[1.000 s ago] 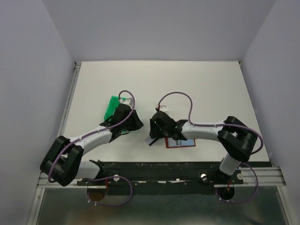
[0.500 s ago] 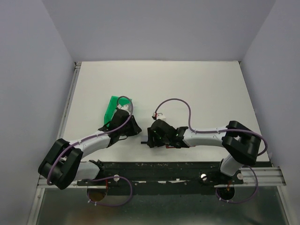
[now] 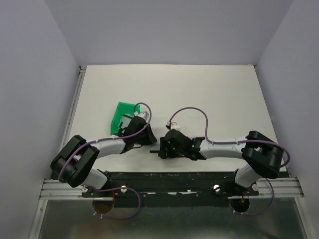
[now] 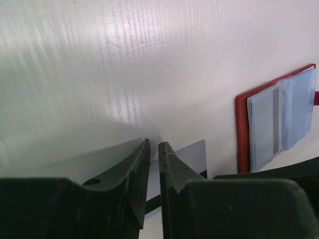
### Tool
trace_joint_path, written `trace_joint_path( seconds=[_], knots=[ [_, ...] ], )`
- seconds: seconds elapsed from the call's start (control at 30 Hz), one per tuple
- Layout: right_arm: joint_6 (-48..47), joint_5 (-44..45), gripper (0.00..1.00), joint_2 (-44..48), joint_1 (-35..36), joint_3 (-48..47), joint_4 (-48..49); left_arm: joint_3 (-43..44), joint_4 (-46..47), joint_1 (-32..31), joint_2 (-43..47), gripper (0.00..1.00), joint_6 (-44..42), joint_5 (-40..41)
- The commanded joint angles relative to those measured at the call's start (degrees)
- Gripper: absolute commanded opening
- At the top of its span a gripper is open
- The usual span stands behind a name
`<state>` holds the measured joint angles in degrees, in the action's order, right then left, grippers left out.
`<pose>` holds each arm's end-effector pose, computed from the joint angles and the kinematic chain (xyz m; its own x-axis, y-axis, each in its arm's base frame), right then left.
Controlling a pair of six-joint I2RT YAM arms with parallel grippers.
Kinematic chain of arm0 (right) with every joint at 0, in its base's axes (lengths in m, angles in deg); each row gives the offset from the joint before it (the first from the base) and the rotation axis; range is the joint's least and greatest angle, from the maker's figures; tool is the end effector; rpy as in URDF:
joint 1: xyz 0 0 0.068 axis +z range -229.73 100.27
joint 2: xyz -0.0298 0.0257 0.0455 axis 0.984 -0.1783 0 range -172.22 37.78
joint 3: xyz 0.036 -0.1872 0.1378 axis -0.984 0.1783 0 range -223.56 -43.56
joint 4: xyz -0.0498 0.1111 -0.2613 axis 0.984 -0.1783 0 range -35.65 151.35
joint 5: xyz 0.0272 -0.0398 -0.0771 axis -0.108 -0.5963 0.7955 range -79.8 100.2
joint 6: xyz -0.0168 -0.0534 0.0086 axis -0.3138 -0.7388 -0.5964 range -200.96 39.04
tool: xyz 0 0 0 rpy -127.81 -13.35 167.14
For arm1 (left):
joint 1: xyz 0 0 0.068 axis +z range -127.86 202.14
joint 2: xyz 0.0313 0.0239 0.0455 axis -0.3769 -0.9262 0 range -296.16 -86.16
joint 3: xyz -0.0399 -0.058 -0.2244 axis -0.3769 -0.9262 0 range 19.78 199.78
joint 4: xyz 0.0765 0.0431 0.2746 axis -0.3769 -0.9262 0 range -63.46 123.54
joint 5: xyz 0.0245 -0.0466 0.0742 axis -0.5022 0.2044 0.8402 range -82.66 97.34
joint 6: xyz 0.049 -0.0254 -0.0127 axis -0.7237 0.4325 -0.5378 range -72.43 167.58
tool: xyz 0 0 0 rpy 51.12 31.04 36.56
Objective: Put the credit cards into the card holder
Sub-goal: Move the credit card to the corner of the board.
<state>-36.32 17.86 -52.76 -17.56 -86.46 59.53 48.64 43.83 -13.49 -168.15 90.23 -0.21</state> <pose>0.1560 0.2843 0.0907 -0.8399 -0.0993 -0.5335 -0.3455 0.8560 0.3846 0.2277 -0.1696 0.0764 -0.8509 -0.2165 -0.4787 0.1079 0.8197 -0.5625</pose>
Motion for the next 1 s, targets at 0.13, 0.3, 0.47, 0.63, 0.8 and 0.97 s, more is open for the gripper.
trace_joint_path(
  seconds=[0.13,0.3,0.47,0.63,0.8,0.97],
  knots=[
    [0.6,-2.6,0.66,-0.3,0.5,4.4,-3.7,-2.5,-0.4,-4.4,0.9,0.29,1.9,1.3],
    [0.6,-3.5,0.66,-0.5,0.7,4.9,-2.8,-4.7,-0.6,-8.0,1.8,0.29,4.5,2.5],
    [0.8,-4.0,0.66,0.4,1.0,5.5,-3.2,-7.2,-1.0,-10.5,3.5,0.29,6.9,3.4],
    [0.8,-5.5,0.66,1.6,1.2,6.5,-3.4,-10.0,-2.3,-12.3,7.4,0.29,9.5,4.6],
    [-0.1,-7.2,0.66,3.0,1.4,7.2,-4.0,-11.6,-3.7,-13.4,10.7,0.29,10.5,5.4],
    [-1.7,-12.0,0.66,4.5,1.6,8.4,-2.7,-12.4,-3.7,-14.5,11.8,0.29,10.8,5.5]
  ],
)
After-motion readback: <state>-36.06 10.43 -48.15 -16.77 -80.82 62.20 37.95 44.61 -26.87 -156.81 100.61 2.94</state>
